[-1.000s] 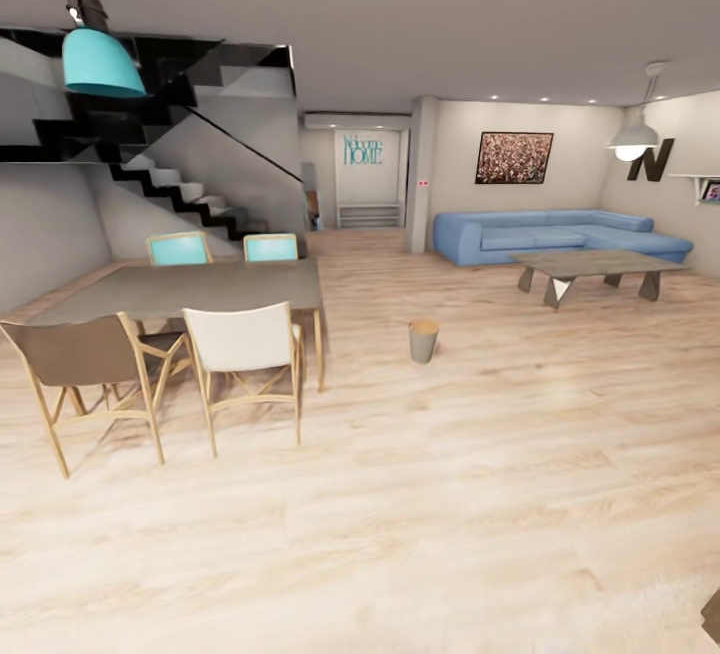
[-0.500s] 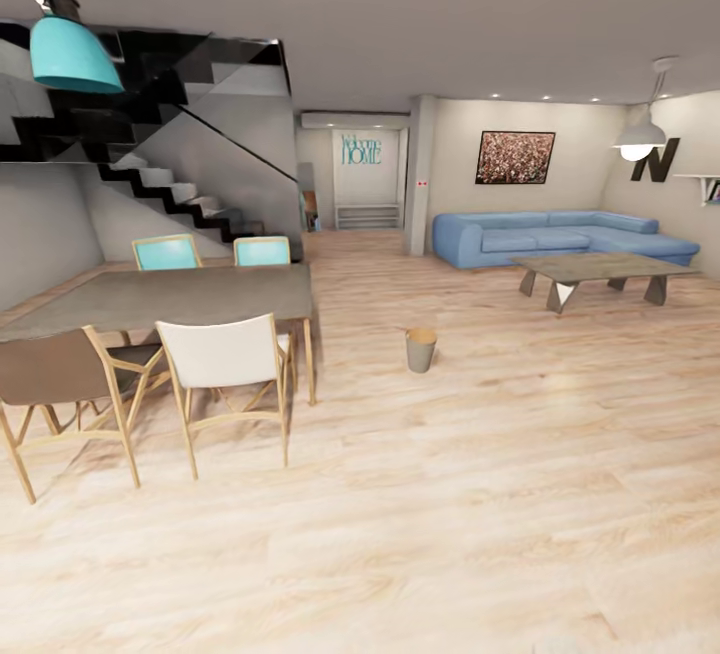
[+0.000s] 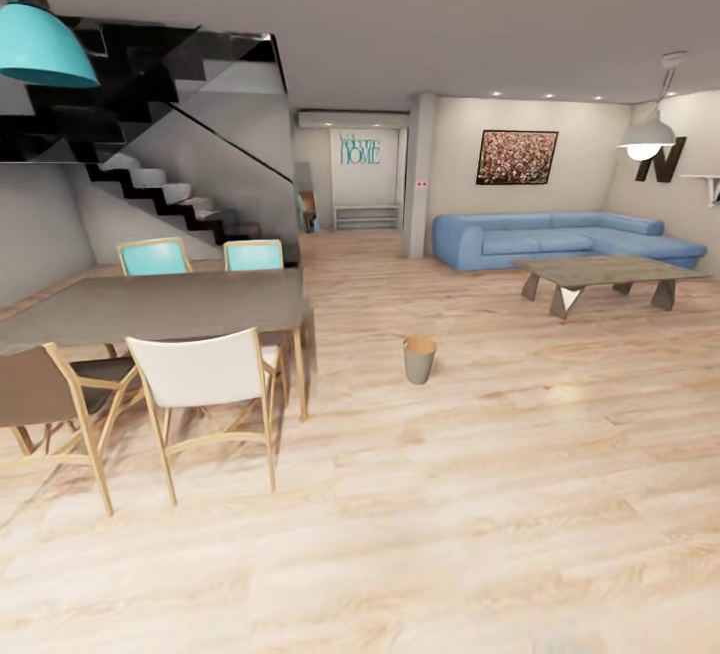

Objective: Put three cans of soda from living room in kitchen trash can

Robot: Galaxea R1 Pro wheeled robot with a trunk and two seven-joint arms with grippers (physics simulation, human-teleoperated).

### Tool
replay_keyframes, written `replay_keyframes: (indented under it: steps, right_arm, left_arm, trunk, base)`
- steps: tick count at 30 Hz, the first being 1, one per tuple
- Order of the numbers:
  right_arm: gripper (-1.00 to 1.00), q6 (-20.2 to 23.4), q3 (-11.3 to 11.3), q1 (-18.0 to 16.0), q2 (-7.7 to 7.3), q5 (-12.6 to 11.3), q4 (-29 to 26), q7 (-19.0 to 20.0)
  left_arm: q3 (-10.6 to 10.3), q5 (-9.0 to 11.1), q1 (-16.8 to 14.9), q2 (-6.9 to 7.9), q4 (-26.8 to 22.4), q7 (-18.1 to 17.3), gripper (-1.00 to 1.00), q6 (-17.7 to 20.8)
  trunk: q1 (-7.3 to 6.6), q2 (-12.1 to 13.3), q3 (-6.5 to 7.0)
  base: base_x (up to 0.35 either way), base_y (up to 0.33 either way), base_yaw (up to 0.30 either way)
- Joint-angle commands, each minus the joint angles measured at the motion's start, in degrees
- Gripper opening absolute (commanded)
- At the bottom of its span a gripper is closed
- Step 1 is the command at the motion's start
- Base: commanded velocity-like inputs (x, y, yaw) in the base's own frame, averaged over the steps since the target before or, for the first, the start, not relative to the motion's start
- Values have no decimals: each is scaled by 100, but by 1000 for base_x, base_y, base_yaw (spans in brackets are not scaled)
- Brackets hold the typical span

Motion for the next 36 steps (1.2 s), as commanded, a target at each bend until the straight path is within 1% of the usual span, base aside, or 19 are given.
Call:
replay_keyframes:
  steps: [1, 36]
  right_arm:
    - [100, 0, 0, 0, 0, 1, 0, -1]
    - [100, 0, 0, 7, 0, 7, 13, -2]
  left_arm:
    - [0, 0, 0, 0, 0, 0, 100, 0]
    - [0, -2, 0, 0, 0, 4, 100, 0]
  trunk:
    - [0, 0, 0]
    - [0, 0, -11]
  base:
    - [343, -90, 0]
    - [342, -129, 0]
